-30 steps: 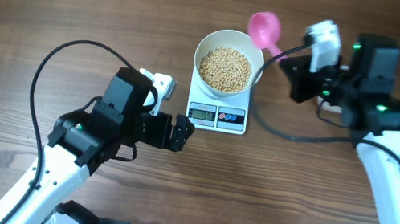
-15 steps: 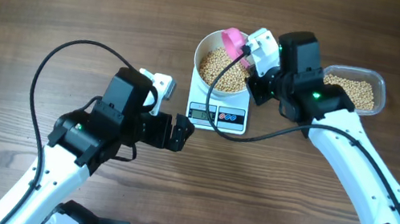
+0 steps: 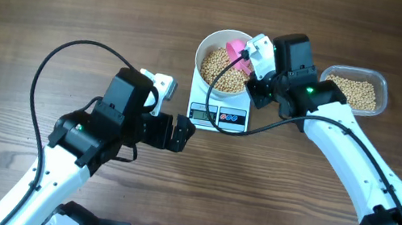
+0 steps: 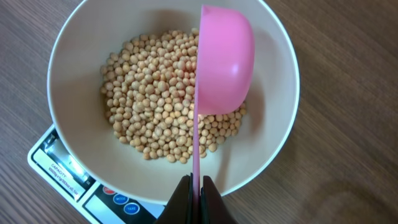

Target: Scoop item into bowl and weigh 150g on scale

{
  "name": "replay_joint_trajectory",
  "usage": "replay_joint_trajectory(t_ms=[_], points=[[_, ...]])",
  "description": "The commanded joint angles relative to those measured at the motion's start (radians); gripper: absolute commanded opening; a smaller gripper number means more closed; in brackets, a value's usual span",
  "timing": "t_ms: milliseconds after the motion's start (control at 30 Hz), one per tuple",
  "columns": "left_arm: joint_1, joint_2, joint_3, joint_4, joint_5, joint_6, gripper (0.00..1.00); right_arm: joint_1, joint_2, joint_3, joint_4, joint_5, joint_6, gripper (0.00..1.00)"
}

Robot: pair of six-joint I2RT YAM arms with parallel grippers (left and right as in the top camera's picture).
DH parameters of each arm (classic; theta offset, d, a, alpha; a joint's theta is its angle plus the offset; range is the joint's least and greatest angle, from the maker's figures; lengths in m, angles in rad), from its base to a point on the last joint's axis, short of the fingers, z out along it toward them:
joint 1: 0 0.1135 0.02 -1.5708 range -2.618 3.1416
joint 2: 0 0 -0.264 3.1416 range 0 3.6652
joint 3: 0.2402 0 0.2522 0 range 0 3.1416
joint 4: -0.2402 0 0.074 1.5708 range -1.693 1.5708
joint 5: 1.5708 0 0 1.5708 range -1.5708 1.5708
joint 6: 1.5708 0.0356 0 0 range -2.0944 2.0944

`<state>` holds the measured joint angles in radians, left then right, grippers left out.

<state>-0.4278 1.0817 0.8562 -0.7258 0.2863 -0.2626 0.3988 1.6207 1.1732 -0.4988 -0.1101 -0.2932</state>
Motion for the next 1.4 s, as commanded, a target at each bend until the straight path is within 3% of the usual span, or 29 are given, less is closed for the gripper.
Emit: replay_joint_trajectory(t_ms=[0, 333, 567, 900, 1000, 1167, 1367], points=[[0.006, 0.002, 0.01, 0.003, 0.009, 0.021, 1.0, 0.003, 0.01, 0.016, -0.012, 0.012, 0.006, 0.04], [0.006, 0.002, 0.01, 0.003, 0.009, 0.021, 1.0, 0.003, 0.01, 0.016, -0.04, -0.107, 0.01, 0.04], [0.006, 0.002, 0.01, 0.003, 0.009, 0.021, 1.0, 0.003, 0.01, 0.016, -0.042, -0.171, 0.101, 0.04], [0.006, 0.002, 0.01, 0.003, 0.009, 0.021, 1.0, -0.008, 0.01, 0.016, -0.034, -0.205, 0.416, 0.04], [0.006, 0.002, 0.01, 0.003, 0.009, 0.021, 1.0, -0.05, 0.01, 0.016, -0.032, -0.364, 0.572, 0.04], [0.006, 0.002, 0.01, 0.003, 0.009, 0.021, 1.0, -0.111, 0.01, 0.016, -0.032, -0.446, 0.731, 0.04], [0.006, 0.002, 0.01, 0.003, 0.009, 0.021, 1.0, -0.187, 0.01, 0.016, 0.014, -0.637, 0.803, 0.04]])
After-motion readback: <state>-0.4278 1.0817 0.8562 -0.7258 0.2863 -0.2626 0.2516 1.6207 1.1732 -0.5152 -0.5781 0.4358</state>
